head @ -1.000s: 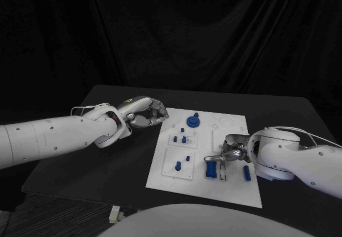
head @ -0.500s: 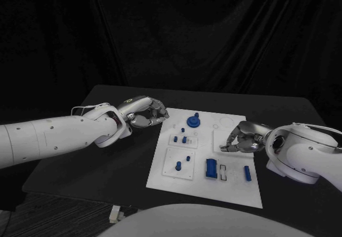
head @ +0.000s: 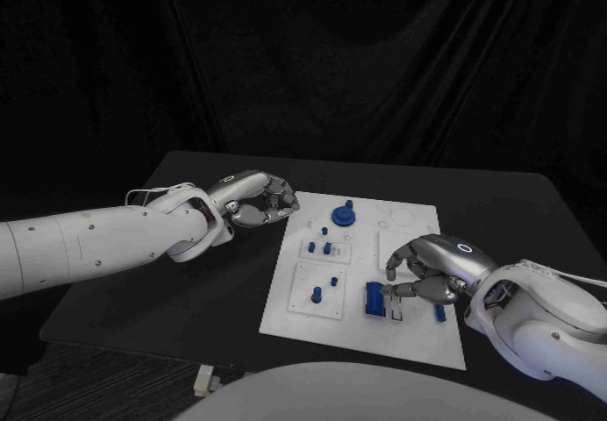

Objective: Assemble the parts on the task board

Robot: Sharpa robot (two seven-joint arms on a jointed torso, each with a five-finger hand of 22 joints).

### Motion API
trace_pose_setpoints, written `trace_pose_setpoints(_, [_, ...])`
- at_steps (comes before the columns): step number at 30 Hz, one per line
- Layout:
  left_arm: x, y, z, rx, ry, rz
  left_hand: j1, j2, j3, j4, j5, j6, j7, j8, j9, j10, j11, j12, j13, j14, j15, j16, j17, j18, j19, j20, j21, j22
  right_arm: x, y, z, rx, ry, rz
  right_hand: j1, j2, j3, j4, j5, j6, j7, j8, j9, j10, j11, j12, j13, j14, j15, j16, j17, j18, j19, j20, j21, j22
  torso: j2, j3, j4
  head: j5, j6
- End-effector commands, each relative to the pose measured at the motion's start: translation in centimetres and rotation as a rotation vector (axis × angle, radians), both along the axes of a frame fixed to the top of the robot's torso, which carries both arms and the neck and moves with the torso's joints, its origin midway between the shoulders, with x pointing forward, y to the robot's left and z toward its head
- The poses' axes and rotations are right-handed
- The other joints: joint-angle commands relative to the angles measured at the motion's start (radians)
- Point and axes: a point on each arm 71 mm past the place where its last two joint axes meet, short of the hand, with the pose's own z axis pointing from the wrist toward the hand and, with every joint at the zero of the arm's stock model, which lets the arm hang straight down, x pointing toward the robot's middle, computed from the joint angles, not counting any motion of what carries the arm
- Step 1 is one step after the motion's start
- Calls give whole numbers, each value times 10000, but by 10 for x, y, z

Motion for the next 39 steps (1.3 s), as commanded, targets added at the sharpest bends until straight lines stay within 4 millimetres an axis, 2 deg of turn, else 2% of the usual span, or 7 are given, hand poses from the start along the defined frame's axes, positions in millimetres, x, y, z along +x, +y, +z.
trace_pose_setpoints(1, [-1, -1, 0, -78, -28, -103, 24, 99, 42, 38, 59, -11, 9, 42, 16, 75, 41, -32, -14, 15, 54, -35, -15, 71, -50, 3, 36, 361, -10, 6, 3, 184, -1500, 939, 155, 30, -186, 156, -137, -108, -40, 548, 281, 1044, -63, 35, 2633, 861, -56, 44, 1708, -79, 740, -11, 67, 2418, 3, -4, -2, 11, -2])
trace_pose_setpoints(5, [-1, -1, 0, -71, -16, -101, 24, 99, 42, 38, 59, -11, 9, 42, 16, 75, 41, -32, -14, 15, 54, -35, -15, 71, -50, 3, 36, 361, -16, 6, -5, 252, -1516, 1026, 329, -22, -436, 445, -272, -386, -126, 1704, 1029, 1044, -125, 35, 2633, 864, -110, 52, 1725, -85, 747, -30, 93, 2424, 4, -2, -11, -1, -2])
trace_pose_setpoints(7, [-1, -1, 0, -70, -13, -103, 24, 99, 42, 38, 59, -11, 9, 42, 16, 75, 41, -32, -14, 15, 54, -35, -15, 71, -50, 3, 36, 361, -18, 7, -7, 235, -1507, 1041, 348, -81, -546, 678, -480, -568, -161, 2526, 1642, 1044, -189, 35, 2633, 862, -146, 48, 1718, -83, 742, -49, 87, 2421, 2, -3, -9, -6, -2])
trace_pose_setpoints(10, [-1, -1, 0, -68, -9, -102, 24, 99, 42, 38, 59, -11, 9, 42, 16, 75, 41, -32, -14, 15, 54, -35, -15, 71, -50, 3, 36, 361, -20, 8, -12, 191, -1441, 1052, 388, -108, -571, 927, -666, -738, -224, 3203, 2151, 1044, -203, 35, 2633, 862, -157, 48, 1718, -81, 741, -99, 89, 2421, 7, -2, -8, 7, -2])
trace_pose_setpoints(13, [-1, -1, 0, -66, -6, -103, 24, 99, 42, 38, 59, -11, 9, 42, 16, 75, 41, -32, -14, 15, 54, -35, -15, 71, -50, 3, 36, 361, -21, 9, -17, 118, -1324, 1042, 432, -162, -585, 1033, -741, -745, -264, 3581, 2423, 1044, -226, 35, 2633, 859, -186, 39, 1701, -79, 735, -108, 80, 2417, 9, 0, -15, 24, -2])
trace_pose_setpoints(29, [-2, 2, 1, -66, -26, -45, 24, 99, 42, 38, 59, -11, 9, 42, 16, 75, 41, -32, -14, 15, 54, -35, -15, 71, -50, 3, 36, 361, -22, 12, -37, -560, -801, 901, 779, -259, -517, 1043, -637, -995, -310, 4106, 2862, 1044, -262, 35, 2633, 849, -225, 16, 1658, -58, 691, -153, -3, 2389, 8, -1, 19, 47, -2])
trace_pose_setpoints(39, [-2, 1, 1, -68, -28, -61, 24, 99, 42, 38, 59, -11, 9, 42, 16, 75, 41, -32, -14, 15, 54, -35, -15, 71, -50, 3, 36, 361, -20, 12, -41, -928, -735, 816, 1261, -149, -460, 849, 66, -1122, -328, 4285, 3002, 1044, -271, 35, 2633, 845, -228, 4, 1638, -48, 668, -161, -46, 2375, -5, -3, 7, 54, -2])
